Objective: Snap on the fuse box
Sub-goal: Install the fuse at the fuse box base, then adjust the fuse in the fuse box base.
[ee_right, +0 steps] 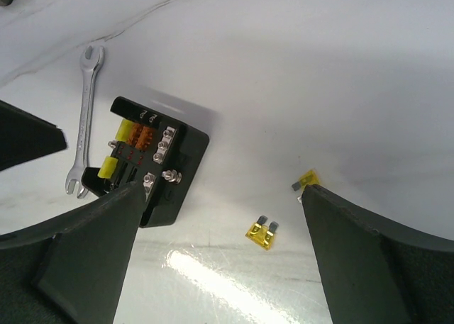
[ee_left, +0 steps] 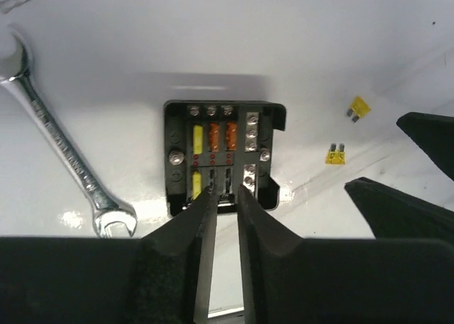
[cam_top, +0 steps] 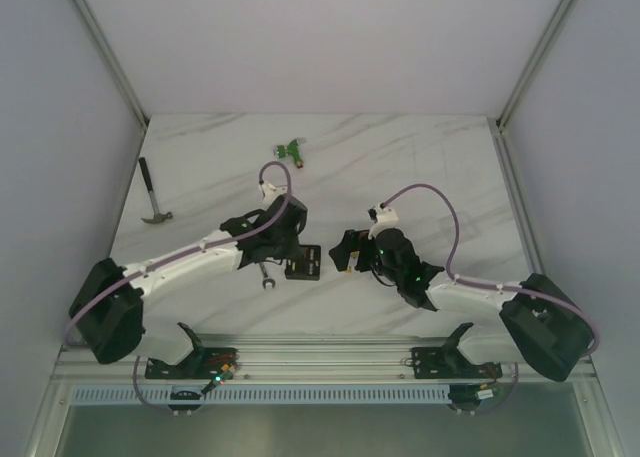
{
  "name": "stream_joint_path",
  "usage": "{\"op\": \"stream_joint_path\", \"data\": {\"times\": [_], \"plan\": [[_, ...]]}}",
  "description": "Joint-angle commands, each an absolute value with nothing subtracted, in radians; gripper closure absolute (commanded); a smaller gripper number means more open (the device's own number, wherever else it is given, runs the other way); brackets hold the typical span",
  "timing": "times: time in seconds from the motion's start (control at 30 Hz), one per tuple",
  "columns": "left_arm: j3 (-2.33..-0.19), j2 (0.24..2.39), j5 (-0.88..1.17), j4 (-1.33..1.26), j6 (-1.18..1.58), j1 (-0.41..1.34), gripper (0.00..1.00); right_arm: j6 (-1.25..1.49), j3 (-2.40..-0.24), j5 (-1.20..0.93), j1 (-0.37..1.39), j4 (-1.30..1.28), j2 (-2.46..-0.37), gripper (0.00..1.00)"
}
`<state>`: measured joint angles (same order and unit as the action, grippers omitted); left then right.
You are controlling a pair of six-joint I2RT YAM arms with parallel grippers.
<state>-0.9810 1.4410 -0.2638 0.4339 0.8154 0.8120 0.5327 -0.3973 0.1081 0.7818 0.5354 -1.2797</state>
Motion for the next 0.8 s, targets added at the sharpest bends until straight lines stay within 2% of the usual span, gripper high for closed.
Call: {"op": "stream_joint_path", "data": {"times": [0.0,0.2,0.47,0.77], "plan": [[-0.883,1.352,-0.277,0.460,0.861,0.769,0.76,0.512,-0.443,0.087,0.790,0.499,-1.252,0.00],[-0.755,1.274,-0.271,0.461,0.880,0.706,0.86,0.503,-0.475,0.054,0.794,0.445,-1.259,0.00],[-0.749,1.353,-0.195,0.371,0.854,0.704,0.92,0.484,-0.554,0.021,0.811,0.356,-1.290,0.01],[-0.747,1.438,-0.122,0.283,0.860,0.742,0.94,0.456,-0.657,-0.021,0.831,0.216,-1.340,0.12]]}}
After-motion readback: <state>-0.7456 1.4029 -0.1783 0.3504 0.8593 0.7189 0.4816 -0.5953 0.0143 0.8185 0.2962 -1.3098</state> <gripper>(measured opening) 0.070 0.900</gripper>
